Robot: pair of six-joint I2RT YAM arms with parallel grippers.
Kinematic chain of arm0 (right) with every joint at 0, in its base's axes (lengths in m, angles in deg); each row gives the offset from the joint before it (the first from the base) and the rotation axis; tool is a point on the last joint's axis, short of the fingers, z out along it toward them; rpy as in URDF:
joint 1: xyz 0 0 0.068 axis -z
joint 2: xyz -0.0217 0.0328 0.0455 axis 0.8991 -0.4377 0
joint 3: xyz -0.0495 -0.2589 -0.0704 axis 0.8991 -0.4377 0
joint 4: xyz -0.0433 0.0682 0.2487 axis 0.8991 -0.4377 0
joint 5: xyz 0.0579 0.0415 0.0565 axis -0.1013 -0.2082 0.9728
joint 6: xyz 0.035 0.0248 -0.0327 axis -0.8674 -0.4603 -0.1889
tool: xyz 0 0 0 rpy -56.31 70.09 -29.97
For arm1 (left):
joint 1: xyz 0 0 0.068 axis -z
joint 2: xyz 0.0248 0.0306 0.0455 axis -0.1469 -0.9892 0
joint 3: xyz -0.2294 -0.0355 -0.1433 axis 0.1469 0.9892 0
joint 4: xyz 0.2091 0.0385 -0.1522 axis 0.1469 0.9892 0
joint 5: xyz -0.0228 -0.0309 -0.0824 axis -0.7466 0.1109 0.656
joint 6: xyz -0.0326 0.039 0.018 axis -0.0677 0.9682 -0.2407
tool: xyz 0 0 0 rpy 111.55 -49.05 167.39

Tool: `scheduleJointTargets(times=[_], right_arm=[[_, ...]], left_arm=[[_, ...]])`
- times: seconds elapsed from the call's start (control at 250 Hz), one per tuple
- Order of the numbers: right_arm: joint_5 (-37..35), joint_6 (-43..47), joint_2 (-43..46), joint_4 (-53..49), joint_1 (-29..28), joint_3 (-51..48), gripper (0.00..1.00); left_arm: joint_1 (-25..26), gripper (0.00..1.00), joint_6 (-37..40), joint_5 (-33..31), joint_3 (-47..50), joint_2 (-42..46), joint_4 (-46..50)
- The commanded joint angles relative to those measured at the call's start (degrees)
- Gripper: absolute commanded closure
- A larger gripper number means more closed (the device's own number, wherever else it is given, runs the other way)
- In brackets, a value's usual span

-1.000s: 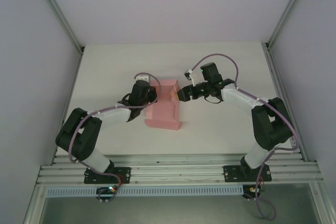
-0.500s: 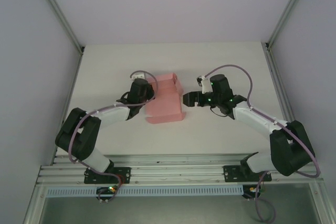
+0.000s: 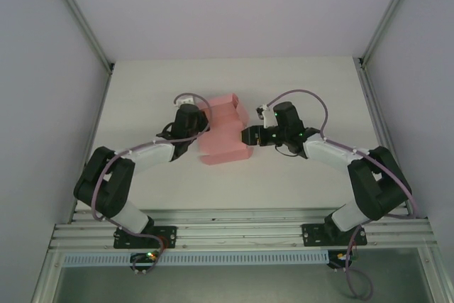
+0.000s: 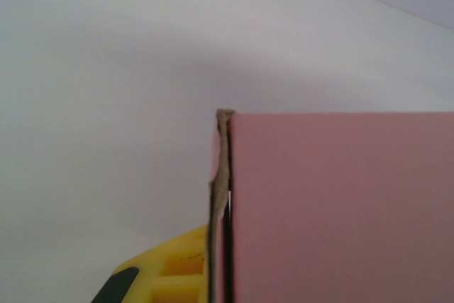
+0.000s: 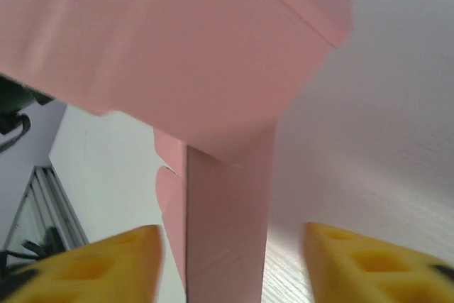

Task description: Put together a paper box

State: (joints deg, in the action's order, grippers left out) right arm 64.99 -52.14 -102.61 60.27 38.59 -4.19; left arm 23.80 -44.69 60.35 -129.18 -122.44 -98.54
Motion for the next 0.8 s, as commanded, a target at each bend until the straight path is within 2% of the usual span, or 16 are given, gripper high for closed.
scheduleJointTargets(times=[0.0,0.04,0.152,0.236,0.395,0.499,0.563,0.615,0.703,0.795], right_arm=[[1.4,-1.9,-0.2,4.8,0.4,-0.3,0.75],[3.5,-3.4,0.1,8.2,0.9,-1.7,0.83],[10.6,-9.0,0.6,17.5,2.8,-5.4,0.89],[16.3,-14.2,0.4,24.3,4.4,-7.9,1.00],[23.0,-26.7,-1.0,40.2,6.6,-12.6,1.00],[23.5,-26.5,-0.3,38.0,7.7,-13.0,1.00],[20.7,-21.3,2.1,29.2,8.2,-12.2,0.87],[16.8,-14.9,5.0,17.6,8.4,-10.4,0.69],[9.0,-4.9,10.8,0.9,8.5,-6.9,0.53],[5.1,3.5,16.6,-8.9,8.6,-4.2,0.36]], left_arm=[[-1.2,1.00,-3.1,3.8,0.8,2.6,-5.5],[-1.4,1.00,-3.0,4.2,1.0,2.8,-5.7],[-1.8,1.00,-2.4,3.9,2.0,3.5,-6.6],[-2.3,1.00,-2.7,5.3,3.4,3.9,-9.5],[-2.5,1.00,-3.1,8.9,5.0,4.1,-14.8],[-2.6,1.00,-2.8,10.5,5.3,4.5,-15.9],[-2.8,1.00,-2.6,11.5,5.4,4.9,-16.2],[-2.8,1.00,-1.8,12.5,5.5,5.1,-16.3],[-2.3,1.00,0.6,14.0,5.2,5.4,-14.9],[-1.7,1.00,3.5,13.1,3.8,5.2,-10.2]])
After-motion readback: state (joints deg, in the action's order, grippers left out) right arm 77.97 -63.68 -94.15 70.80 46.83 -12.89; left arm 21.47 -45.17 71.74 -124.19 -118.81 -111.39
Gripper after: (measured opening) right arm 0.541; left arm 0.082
